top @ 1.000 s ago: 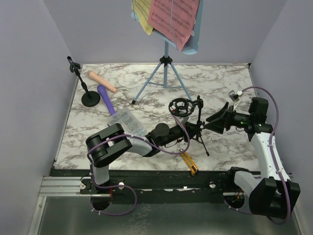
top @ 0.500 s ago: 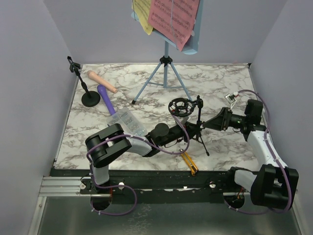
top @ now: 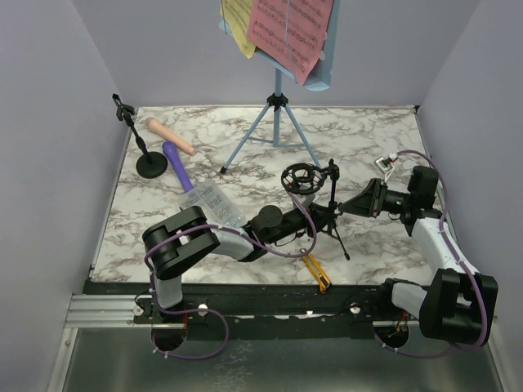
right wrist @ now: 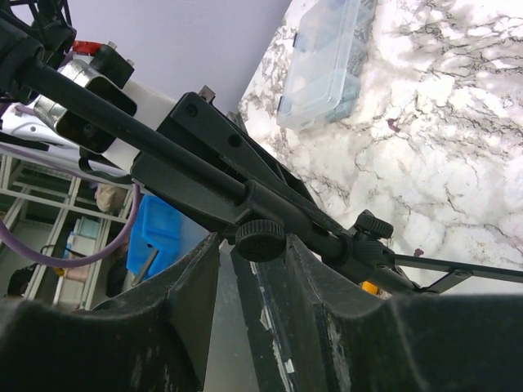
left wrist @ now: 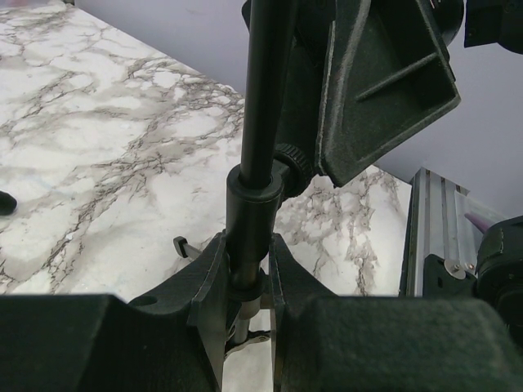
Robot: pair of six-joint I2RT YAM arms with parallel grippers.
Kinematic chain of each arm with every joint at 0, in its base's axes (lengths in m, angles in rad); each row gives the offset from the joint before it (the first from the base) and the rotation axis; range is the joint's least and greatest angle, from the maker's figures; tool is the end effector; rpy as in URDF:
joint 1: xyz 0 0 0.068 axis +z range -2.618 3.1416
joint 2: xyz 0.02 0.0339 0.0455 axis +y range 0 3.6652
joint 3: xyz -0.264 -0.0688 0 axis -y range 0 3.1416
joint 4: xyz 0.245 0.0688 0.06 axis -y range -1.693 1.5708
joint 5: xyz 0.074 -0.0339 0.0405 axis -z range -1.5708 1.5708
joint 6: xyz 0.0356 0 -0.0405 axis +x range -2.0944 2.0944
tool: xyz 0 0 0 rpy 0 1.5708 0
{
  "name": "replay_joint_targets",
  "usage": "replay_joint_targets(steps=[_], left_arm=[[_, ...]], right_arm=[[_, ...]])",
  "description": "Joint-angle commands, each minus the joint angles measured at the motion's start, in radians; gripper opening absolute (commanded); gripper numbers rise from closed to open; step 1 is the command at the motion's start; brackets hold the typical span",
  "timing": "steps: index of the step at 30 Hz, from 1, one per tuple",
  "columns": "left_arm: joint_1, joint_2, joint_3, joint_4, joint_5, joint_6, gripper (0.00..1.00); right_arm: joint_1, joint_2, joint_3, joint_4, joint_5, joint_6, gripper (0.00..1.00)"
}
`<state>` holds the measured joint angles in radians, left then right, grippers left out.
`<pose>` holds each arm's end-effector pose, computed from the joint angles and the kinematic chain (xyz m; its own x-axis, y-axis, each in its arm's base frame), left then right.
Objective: Pack up the instrument practice props
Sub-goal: Unscrew the knob on the microphone stand.
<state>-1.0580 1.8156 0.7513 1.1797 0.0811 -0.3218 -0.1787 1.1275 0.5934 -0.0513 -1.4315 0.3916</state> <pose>0.1761 -0.3186 0.1971 -0.2336 -0.2277 -0.9453 0.8793 0.3656 -0.3053 0.2168 -0.0033 0.2353 -0.8032 0.1989 -0.5616 -0.5204 0.2244 0.8239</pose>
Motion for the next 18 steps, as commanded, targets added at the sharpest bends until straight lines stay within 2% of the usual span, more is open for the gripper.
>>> replay_joint_targets(steps=[1,7,14,18], left_arm=[[-0.008,-0.029,0.020,0.096,0.006,-0.011,0.00],[-0.010,-0.026,0.020,0.097,0.006,-0.014,0.00],[-0.012,-0.022,0.022,0.097,0.006,-0.018,0.00],[-0.012,-0.018,0.020,0.101,0.009,-0.028,0.00]], right_arm=[[-0.004,0.014,-0.008,0.037,-0.024,0.013,0.41],[-0.004,0.022,-0.011,0.072,-0.014,0.027,0.39],[-0.004,0.036,-0.015,0.079,-0.010,0.012,0.23],[-0.003,0.023,-0.010,0.054,-0.012,-0.050,0.14]])
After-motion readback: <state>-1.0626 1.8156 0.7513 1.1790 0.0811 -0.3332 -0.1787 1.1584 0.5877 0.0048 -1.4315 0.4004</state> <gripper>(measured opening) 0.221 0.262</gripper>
